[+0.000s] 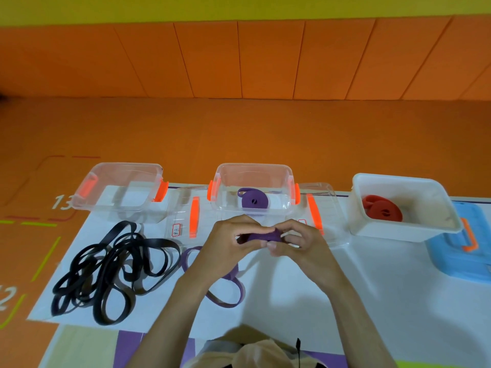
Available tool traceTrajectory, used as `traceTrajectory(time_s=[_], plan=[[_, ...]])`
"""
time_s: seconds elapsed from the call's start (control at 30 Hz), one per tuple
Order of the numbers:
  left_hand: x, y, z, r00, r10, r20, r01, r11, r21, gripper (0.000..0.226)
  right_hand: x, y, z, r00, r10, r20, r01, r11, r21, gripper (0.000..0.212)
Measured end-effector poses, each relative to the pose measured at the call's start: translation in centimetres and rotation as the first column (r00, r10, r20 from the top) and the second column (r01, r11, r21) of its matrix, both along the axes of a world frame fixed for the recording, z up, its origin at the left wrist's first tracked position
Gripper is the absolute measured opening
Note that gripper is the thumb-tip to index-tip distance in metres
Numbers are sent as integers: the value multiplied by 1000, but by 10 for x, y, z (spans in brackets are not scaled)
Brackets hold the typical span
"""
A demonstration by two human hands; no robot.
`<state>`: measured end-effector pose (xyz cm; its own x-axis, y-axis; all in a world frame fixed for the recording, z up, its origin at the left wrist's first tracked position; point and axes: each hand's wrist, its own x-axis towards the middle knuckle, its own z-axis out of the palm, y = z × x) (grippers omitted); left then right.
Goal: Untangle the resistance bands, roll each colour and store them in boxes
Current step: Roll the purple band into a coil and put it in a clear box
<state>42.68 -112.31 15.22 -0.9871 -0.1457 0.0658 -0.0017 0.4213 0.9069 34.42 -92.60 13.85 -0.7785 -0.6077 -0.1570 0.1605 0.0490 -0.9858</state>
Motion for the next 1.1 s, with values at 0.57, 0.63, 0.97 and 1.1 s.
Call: traceTrajectory(time_s=[0.57,0.63,0.97,1.1], plan=[[3,5,9,997,60,-46,-54,992,111,23,10,10,2,997,-14,74,17,999,-40,30],[6,1,6,997,67,-30,-63,993,97,24,9,13,1,993,-11,116,15,999,-36,35],[11,-1,-4,998,9,69,-16,994,109,19,13,22,0,994,-62,87,59,998,39,25],[8,4,3,999,-7,31,0,973,229,19,13,20,1,983,-81,162,97,991,-93,23]])
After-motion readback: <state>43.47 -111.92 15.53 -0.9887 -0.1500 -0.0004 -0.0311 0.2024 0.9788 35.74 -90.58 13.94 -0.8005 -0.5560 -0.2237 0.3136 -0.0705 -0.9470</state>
